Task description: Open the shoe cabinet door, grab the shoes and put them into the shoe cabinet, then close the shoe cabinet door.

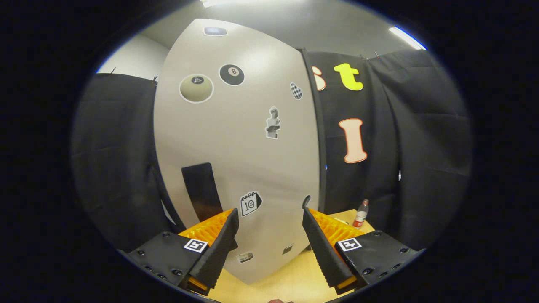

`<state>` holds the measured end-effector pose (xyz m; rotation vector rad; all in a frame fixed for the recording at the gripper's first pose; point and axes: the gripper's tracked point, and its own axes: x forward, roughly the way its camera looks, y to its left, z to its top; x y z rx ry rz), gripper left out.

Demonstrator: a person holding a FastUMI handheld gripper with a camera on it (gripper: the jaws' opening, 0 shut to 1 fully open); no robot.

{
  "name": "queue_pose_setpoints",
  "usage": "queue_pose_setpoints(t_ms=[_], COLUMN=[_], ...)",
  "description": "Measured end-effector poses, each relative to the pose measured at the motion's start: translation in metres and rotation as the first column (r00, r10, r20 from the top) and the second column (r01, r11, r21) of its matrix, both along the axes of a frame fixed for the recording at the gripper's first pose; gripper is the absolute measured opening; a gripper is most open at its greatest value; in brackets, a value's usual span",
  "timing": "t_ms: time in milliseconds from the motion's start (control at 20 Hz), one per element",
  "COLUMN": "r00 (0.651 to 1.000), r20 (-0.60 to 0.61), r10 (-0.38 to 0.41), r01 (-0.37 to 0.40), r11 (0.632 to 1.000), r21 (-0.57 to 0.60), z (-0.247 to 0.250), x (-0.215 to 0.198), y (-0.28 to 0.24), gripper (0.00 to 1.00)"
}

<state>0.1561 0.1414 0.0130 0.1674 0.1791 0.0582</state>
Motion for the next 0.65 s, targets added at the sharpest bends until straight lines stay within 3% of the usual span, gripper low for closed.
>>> queue_pose_setpoints(t_ms=[650], r00=[0.999], r20=[0.042], r10=[-0.002], r01=[0.005], r11=[0.998], r21=[-0.061], z=[-0.005], x=[-0.012], y=[-0.008], gripper=[0.97])
